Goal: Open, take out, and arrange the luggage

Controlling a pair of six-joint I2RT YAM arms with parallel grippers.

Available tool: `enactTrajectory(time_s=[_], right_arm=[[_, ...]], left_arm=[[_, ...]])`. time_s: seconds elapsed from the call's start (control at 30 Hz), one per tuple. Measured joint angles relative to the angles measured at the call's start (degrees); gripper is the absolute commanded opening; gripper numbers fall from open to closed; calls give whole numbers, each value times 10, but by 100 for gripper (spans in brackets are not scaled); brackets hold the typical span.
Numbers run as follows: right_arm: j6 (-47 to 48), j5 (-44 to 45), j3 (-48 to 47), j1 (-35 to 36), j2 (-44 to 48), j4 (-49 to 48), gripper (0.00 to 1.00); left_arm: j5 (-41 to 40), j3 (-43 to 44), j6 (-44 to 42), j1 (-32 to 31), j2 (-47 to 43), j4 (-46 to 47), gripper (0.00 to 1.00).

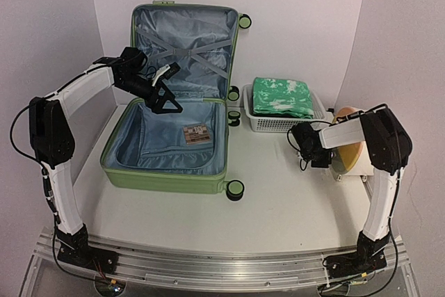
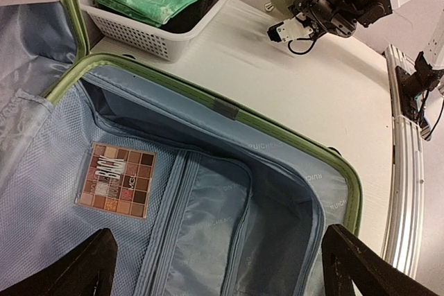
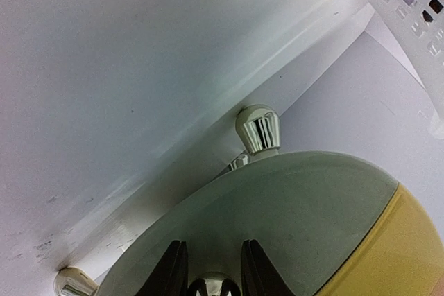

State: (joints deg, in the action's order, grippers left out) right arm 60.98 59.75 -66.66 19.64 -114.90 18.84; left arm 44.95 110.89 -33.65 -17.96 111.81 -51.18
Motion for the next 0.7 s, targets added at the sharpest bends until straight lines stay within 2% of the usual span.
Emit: enactTrajectory(time_s=[0.47, 0.7], right_arm=[[14, -20, 12, -3, 15, -9, 3], [16, -28, 12, -3, 18, -8, 0]], left_arm=[[0, 1, 0, 0, 0, 0, 100], [0, 1, -5, 0, 0, 0, 100]])
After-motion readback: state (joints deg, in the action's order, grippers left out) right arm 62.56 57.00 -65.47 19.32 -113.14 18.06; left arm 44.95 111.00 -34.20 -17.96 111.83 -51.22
